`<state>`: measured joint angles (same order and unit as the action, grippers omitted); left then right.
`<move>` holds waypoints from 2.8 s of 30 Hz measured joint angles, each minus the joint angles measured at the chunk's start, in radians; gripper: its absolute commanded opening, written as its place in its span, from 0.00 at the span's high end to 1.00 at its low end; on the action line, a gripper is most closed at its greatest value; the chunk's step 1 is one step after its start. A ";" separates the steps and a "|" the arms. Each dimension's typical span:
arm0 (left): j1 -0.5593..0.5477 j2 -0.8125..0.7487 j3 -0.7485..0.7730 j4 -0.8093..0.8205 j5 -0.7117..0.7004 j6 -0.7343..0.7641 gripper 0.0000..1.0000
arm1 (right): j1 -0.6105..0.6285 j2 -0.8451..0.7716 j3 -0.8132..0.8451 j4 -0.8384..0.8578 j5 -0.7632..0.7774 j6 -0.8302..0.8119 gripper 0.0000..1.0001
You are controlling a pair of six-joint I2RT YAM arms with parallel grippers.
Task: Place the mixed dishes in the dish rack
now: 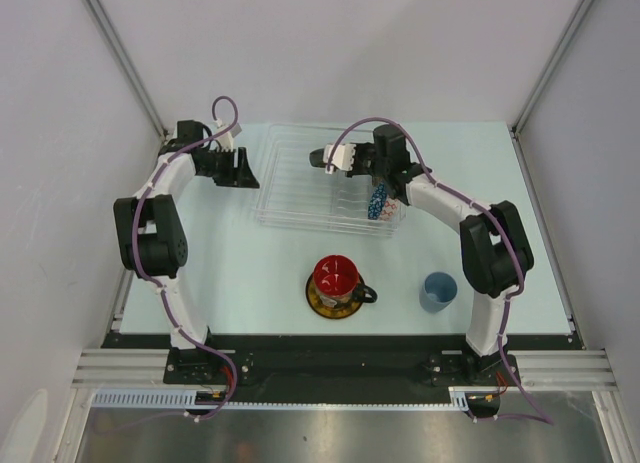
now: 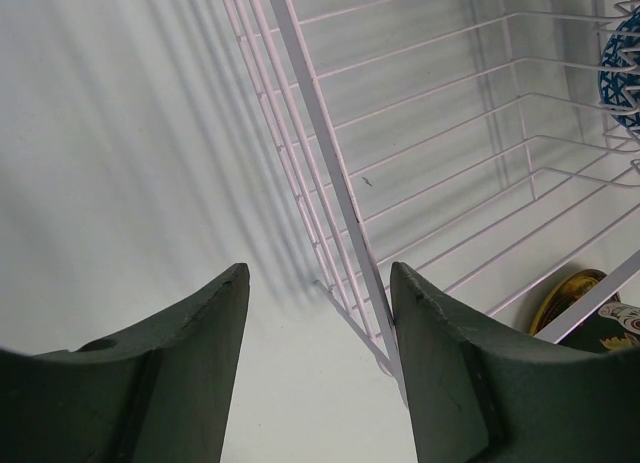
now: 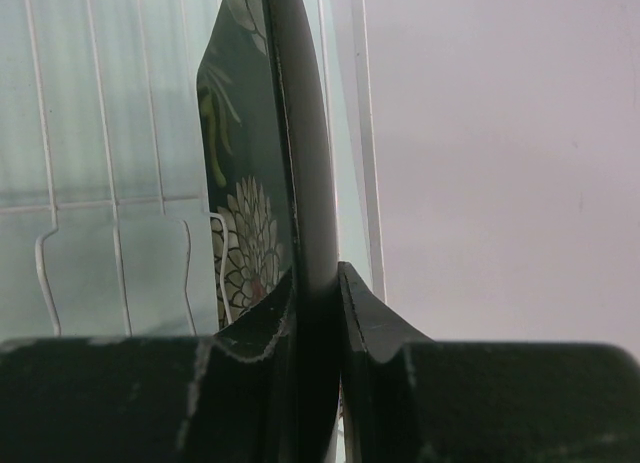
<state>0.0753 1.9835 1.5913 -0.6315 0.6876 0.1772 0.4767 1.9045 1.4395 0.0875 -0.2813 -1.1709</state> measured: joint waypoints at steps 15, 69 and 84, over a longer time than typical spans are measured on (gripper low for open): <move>0.000 -0.007 -0.028 0.002 0.013 0.009 0.38 | 0.028 0.000 0.000 -0.034 0.038 0.019 0.67; 0.001 -0.039 -0.041 -0.028 0.000 0.023 0.46 | -0.013 -0.360 -0.022 -0.366 0.051 0.346 0.30; -0.057 -0.082 -0.172 -0.005 -0.035 0.015 0.46 | -0.018 -0.579 -0.119 -0.402 0.067 0.928 0.27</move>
<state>0.0185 1.9011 1.4197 -0.6369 0.6529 0.1921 0.4583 1.3254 1.3205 -0.3149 -0.2146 -0.2428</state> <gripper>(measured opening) 0.536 0.740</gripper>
